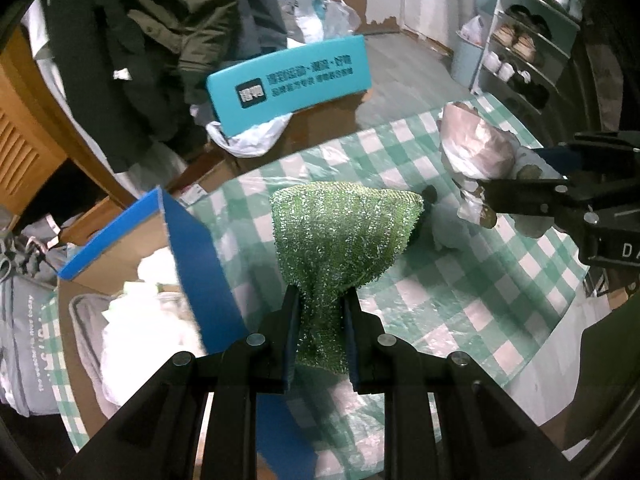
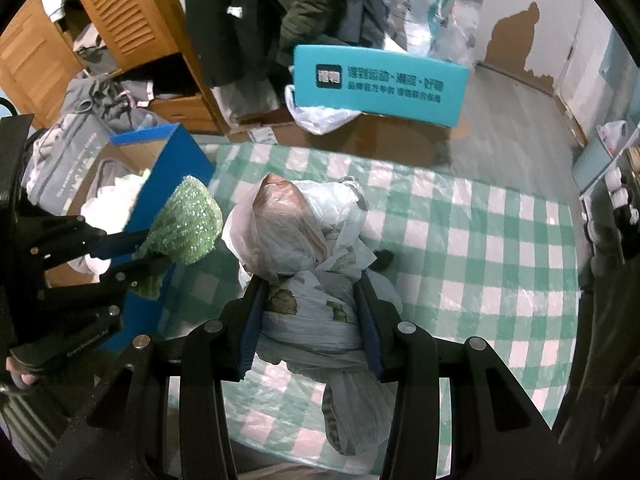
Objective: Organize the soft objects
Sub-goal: 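Lift the green scrubber and white bag bundle and carry both over the shoebox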
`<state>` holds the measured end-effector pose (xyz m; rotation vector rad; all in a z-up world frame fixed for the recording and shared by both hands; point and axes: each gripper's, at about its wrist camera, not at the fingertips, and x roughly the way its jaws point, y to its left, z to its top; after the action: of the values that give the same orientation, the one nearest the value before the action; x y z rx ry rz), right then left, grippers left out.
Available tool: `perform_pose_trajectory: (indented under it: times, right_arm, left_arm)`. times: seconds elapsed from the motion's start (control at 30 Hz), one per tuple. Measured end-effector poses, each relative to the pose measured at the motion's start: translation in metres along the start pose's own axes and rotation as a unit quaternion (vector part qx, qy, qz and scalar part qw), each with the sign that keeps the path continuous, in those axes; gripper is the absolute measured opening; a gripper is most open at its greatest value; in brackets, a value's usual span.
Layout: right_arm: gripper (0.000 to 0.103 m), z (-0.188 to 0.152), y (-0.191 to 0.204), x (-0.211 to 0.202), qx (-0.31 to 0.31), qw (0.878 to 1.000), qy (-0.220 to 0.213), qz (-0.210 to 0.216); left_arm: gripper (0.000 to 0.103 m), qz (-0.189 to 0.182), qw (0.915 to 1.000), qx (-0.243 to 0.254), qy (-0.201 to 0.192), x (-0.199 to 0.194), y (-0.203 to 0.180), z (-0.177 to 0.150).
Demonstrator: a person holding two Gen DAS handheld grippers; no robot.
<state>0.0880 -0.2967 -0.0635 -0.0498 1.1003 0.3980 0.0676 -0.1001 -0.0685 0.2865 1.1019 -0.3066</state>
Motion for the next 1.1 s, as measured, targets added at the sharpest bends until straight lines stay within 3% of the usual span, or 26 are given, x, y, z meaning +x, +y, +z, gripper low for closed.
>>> perform_pose_trajectory:
  times: [1.1]
  right_arm:
    - [0.043,0.065,0.11,0.023,-0.073,0.997,-0.005,0.039]
  left_arm:
    - [0.02,0.039,0.9943,-0.096,-0.029,-0.036,0.106,-0.028]
